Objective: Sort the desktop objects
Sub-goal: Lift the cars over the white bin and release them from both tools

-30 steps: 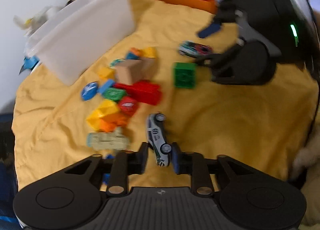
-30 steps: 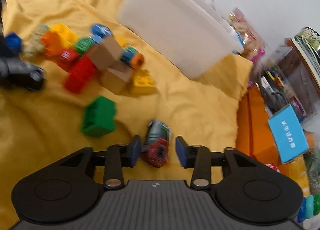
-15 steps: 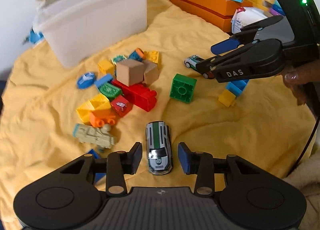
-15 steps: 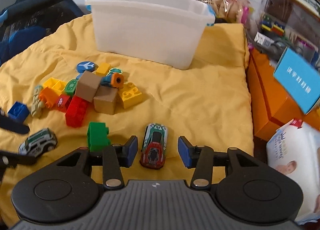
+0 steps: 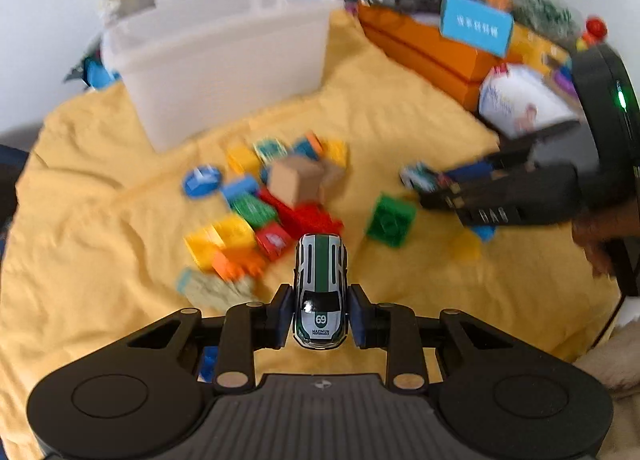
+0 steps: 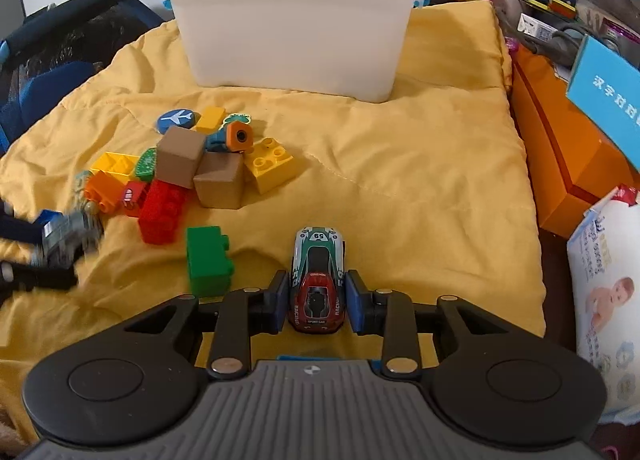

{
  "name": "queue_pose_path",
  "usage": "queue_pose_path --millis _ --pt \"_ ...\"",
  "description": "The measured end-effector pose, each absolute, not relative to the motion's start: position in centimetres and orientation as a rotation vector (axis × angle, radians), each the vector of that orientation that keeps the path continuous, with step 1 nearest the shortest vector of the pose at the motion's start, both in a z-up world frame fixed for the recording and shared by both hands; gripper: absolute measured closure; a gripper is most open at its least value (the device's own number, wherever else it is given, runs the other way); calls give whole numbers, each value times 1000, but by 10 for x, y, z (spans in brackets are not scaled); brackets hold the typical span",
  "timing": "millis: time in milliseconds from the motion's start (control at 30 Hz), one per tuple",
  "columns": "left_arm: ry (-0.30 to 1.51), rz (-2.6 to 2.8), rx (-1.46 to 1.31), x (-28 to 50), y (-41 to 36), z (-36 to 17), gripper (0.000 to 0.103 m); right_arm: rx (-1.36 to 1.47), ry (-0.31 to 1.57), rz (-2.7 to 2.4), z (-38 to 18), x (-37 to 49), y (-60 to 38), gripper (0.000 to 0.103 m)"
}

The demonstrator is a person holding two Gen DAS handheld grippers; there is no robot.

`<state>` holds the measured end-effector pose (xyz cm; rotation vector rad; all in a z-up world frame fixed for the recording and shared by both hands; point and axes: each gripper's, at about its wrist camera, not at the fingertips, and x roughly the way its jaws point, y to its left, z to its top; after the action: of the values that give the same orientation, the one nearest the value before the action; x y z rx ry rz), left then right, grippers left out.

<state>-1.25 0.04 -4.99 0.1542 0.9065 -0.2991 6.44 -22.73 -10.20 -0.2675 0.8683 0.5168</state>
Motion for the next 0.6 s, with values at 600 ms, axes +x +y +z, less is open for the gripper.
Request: queue_pose_path --millis 600 --pt "587 -190 159 135 41 72 70 -201 540 506 25 149 -179 70"
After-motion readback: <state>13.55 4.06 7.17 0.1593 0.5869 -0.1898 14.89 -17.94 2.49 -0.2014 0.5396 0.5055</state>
